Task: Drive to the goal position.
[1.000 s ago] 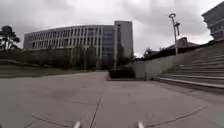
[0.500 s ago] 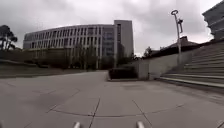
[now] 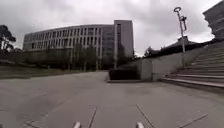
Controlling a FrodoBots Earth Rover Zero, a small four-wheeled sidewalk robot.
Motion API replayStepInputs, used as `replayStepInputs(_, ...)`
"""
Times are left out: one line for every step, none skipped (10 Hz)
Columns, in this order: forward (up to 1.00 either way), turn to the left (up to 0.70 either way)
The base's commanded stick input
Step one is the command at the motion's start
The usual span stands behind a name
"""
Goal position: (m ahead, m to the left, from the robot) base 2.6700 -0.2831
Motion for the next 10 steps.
replayStepInputs(1.00, 0.00)
replayStepInputs(1.00, 0.00)
replayStepInputs(1.00, 0.00)
replayStepInputs(1.00, 0.00)
replayStepInputs(1.00, 0.00)
replayStepInputs(1.00, 0.16)
replayStepInputs(1.00, 0.31)
replayStepInputs(1.00, 0.40)
replayStepInputs(1.00, 0.40)
replayStepInputs(1.00, 0.39)
